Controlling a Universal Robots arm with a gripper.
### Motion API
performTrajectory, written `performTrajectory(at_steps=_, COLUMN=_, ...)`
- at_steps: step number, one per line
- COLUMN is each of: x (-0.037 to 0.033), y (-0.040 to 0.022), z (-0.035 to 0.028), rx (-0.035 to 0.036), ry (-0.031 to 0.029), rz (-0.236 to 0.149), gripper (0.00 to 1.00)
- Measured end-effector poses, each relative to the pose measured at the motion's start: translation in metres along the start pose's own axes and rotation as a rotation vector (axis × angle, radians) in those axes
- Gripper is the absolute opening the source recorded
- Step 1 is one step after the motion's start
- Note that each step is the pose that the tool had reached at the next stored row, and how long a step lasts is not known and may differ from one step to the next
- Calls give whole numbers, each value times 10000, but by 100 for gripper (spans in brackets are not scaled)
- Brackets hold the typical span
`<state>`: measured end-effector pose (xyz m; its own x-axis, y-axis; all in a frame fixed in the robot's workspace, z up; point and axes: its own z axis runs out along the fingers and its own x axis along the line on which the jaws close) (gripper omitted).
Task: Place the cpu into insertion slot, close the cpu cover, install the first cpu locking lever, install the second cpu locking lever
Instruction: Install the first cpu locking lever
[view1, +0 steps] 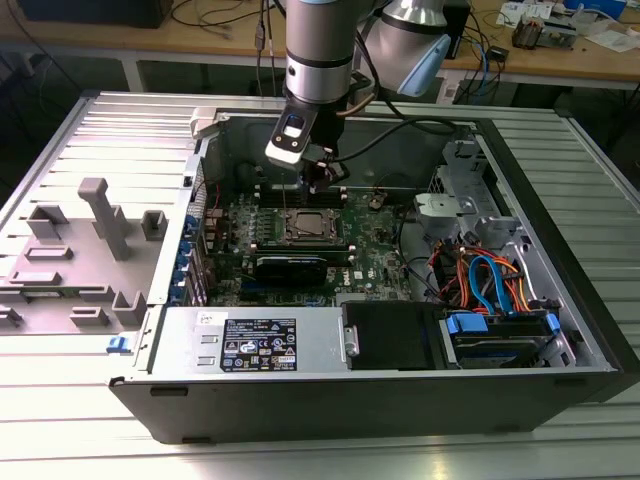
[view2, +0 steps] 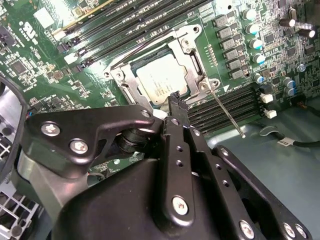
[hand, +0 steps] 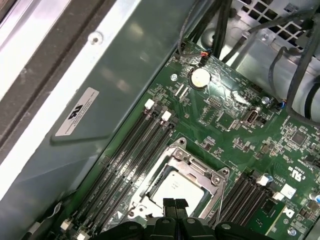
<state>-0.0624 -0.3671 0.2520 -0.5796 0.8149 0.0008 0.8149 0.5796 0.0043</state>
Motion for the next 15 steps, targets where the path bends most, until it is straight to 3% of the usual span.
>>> performTrajectory(at_steps=4, x=0, y=0, z=0, rx=0, ry=1, rz=-225, gripper=11)
performTrajectory(at_steps=15, x=0, y=0, z=0, rx=1, ry=1, rz=-230, gripper=11)
